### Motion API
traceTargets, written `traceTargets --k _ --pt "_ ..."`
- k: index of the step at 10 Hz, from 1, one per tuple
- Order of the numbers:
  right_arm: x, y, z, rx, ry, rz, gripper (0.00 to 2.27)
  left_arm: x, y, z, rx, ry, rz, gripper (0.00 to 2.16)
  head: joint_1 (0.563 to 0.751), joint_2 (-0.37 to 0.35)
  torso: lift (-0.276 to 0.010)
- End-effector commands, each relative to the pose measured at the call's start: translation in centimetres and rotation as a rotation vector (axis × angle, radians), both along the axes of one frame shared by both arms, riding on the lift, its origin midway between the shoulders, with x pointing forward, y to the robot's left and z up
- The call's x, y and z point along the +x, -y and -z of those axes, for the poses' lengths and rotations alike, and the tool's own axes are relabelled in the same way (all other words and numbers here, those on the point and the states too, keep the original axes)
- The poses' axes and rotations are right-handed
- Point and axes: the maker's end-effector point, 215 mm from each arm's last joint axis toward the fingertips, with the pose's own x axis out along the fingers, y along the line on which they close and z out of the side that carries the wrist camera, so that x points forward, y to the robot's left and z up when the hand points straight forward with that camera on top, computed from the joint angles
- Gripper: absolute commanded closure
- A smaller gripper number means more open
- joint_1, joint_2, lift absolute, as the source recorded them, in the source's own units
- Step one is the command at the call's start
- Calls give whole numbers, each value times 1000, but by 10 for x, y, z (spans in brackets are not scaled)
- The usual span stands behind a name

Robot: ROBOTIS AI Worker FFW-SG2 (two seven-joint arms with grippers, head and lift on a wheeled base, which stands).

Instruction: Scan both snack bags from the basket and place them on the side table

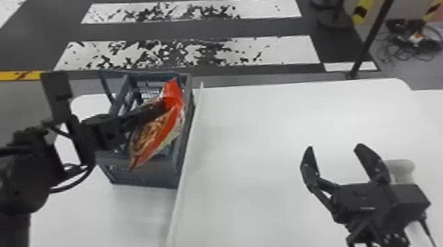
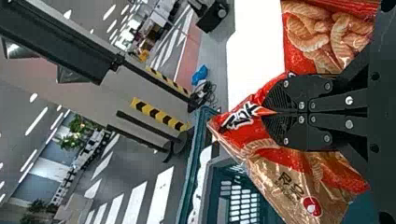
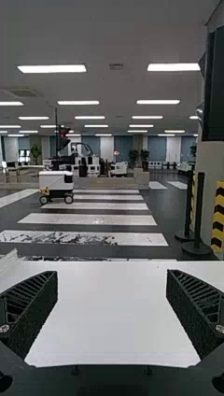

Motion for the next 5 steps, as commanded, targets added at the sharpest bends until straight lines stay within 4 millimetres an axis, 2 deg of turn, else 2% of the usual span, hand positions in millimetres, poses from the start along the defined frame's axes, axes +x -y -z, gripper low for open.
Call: traceTargets --k 1,5 --pt "0 -1 0 2 -1 0 60 -5 -1 -4 1 -1 0 2142 695 -31 -75" --pt "2 -1 -1 2 0 -1 60 -20 -35 -20 0 -4 -50 2142 695 -8 -75"
